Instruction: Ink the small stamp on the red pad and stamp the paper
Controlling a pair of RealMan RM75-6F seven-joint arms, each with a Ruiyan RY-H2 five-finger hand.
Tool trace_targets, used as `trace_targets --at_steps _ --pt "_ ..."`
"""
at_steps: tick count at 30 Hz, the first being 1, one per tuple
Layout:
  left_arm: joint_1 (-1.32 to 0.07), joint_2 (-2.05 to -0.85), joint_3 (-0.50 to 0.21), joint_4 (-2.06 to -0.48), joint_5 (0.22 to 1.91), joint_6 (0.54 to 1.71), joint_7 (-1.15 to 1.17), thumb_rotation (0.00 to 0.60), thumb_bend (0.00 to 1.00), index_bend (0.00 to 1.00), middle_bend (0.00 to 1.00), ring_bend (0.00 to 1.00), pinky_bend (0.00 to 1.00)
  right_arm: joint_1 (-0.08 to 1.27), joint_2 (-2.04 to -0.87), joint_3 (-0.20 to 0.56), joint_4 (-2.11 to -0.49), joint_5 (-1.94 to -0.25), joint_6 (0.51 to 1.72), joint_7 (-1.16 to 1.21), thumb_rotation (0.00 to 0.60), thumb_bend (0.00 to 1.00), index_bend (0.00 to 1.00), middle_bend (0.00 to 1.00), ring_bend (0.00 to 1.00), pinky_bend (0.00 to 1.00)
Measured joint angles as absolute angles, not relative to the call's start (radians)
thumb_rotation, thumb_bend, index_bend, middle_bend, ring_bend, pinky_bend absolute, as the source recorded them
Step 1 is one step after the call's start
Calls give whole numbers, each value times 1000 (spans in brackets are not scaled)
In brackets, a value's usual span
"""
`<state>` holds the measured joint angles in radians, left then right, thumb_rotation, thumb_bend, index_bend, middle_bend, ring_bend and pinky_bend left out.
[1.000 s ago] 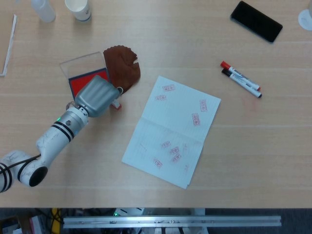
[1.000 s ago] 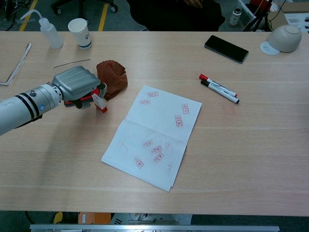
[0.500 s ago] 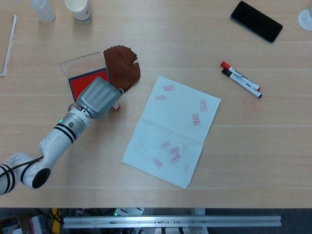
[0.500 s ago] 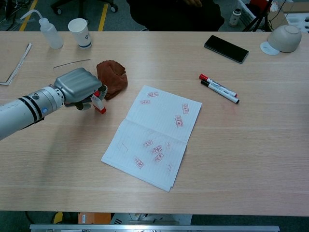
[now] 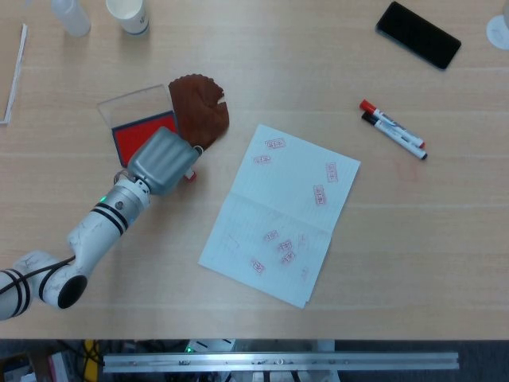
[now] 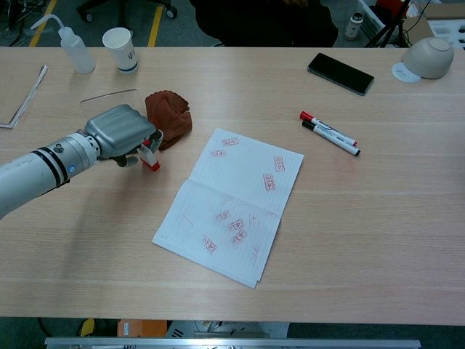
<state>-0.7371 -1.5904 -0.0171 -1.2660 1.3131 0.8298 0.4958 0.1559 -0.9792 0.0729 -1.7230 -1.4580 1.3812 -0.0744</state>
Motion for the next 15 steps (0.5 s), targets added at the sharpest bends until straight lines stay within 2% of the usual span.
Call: trace_targets --at_steps 15 --pt "-736 -1606 -9 -1255 1319 842 497 600 295 515 1000 1000 1000 155 -979 73 -1719 -1455 1379 -70 600 186 246 314 193 242"
